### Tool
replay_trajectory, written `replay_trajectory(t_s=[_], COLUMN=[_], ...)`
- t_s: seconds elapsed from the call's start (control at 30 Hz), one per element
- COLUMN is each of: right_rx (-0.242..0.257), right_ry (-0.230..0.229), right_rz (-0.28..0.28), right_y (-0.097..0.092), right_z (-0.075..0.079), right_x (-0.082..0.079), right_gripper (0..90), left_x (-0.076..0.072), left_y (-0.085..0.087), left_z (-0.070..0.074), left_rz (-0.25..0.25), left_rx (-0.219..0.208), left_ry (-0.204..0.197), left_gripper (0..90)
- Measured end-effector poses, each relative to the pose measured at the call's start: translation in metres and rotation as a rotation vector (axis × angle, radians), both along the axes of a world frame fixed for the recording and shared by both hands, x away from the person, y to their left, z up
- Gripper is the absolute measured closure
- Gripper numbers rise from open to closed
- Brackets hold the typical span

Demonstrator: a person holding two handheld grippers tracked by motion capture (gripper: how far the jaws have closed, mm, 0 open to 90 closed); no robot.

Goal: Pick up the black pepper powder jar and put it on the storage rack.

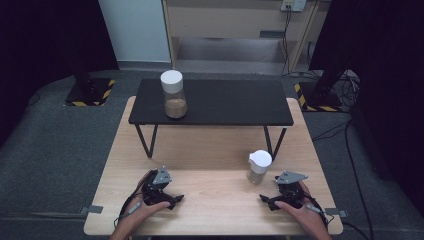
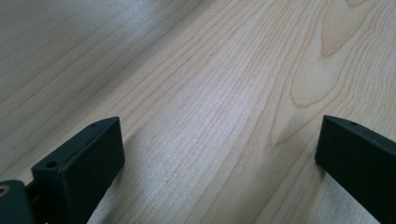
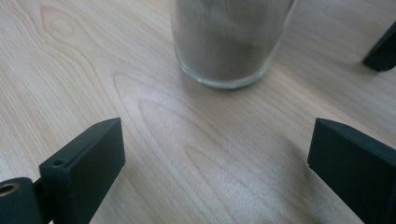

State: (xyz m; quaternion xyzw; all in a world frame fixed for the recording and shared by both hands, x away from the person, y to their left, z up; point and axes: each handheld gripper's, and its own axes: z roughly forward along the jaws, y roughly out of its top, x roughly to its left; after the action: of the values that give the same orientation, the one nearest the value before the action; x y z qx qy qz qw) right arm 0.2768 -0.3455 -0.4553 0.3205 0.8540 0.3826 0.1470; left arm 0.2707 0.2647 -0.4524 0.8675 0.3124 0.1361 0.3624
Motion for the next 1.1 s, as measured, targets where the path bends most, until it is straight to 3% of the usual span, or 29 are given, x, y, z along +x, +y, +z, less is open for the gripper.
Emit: replay_trajectory(t_s=[0.3, 1.1], right_rx=[0.018, 0.063], right_ry=[-0.020, -0.035], right_rz=[0.026, 0.030], right_y=[0.001, 0.004], right_z=[0.008, 0.020], right_x=[0.004, 0.012], right_gripper=[4.4, 4.7], left_x=[0.000, 0.000], left_y=[0.000, 0.000], left_z=[0.000, 0.000], left_rz=[0.000, 0.001], left_rx=[0.000, 0.001], left_ry=[0.000, 0.000], left_gripper=[0.0, 0.0])
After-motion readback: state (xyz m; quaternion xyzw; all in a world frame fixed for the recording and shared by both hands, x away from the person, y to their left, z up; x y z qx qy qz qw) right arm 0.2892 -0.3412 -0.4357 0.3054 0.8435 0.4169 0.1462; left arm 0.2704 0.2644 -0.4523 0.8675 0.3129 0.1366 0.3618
